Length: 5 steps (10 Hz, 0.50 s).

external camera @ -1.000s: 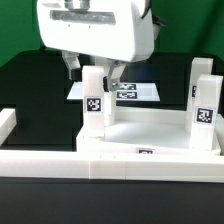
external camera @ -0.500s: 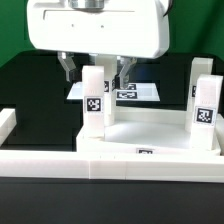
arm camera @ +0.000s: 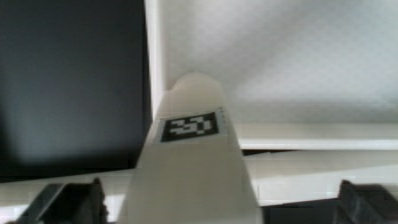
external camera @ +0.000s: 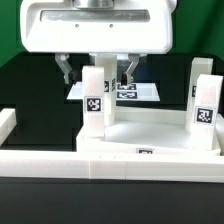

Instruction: Assemble desk

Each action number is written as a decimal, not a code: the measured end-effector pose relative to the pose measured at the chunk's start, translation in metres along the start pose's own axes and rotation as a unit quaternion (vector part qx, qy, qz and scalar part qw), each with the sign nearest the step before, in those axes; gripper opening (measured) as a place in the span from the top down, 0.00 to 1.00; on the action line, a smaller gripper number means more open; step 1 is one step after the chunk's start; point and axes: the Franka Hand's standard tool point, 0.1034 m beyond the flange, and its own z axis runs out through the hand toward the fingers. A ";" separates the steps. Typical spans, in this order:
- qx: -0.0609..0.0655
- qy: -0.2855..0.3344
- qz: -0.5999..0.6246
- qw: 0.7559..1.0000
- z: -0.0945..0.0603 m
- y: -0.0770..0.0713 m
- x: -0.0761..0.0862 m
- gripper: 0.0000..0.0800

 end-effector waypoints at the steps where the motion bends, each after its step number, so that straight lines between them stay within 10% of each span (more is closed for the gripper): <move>1: -0.001 0.000 -0.039 0.999 0.000 0.002 0.000 0.19; 4: -0.001 -0.001 -0.057 0.998 0.000 0.004 0.000 0.21; 5: -0.001 -0.001 -0.057 0.998 0.000 0.004 0.000 0.42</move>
Offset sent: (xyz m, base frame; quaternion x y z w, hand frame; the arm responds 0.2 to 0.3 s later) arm 0.0000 0.0000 0.0000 0.0000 0.0000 0.0000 1.0000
